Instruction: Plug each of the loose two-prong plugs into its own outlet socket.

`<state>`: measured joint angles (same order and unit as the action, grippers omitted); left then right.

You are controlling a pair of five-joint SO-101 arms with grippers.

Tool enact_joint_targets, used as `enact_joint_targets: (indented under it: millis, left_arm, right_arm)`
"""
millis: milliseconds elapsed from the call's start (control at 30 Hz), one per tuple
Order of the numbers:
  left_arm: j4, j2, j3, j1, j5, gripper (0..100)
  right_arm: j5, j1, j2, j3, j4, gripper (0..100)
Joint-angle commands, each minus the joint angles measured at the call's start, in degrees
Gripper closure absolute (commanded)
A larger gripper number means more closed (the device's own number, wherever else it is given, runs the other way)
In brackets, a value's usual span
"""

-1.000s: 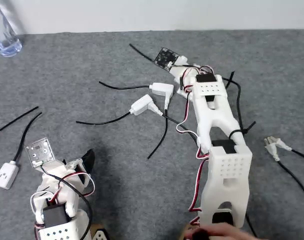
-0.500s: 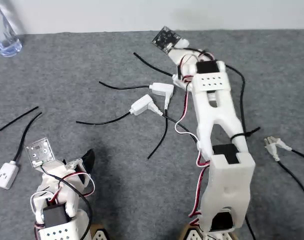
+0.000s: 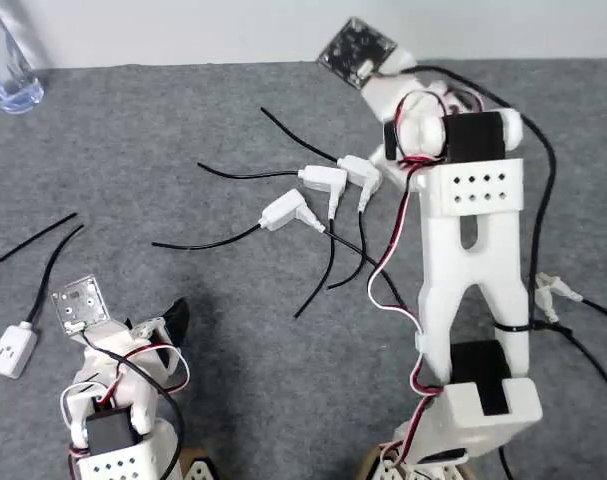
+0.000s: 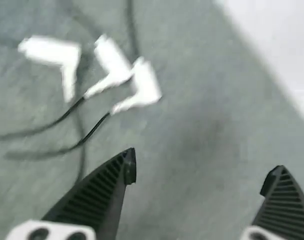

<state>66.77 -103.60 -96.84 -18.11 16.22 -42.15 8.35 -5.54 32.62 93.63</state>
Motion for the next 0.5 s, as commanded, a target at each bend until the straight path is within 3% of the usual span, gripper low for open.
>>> enact_joint_targets:
  millis: [0, 167, 467]
  left_arm:
    - [-0.18, -0.7, 0.4, -0.18, -0.53, 70]
    - [0.09, -0.7, 0.4, -0.18, -0.53, 70]
    - [-0.09, -0.7, 0.4, -0.26, -0.62, 70]
  right_arm:
    - [0.44, -2.33, 2.51, 0.18, 8.4, 62.3]
    - [1.23, -5.05, 6.11, -8.26, 9.19, 62.3]
    - [9.41, -7.69, 20.79, -25.58, 9.1, 62.3]
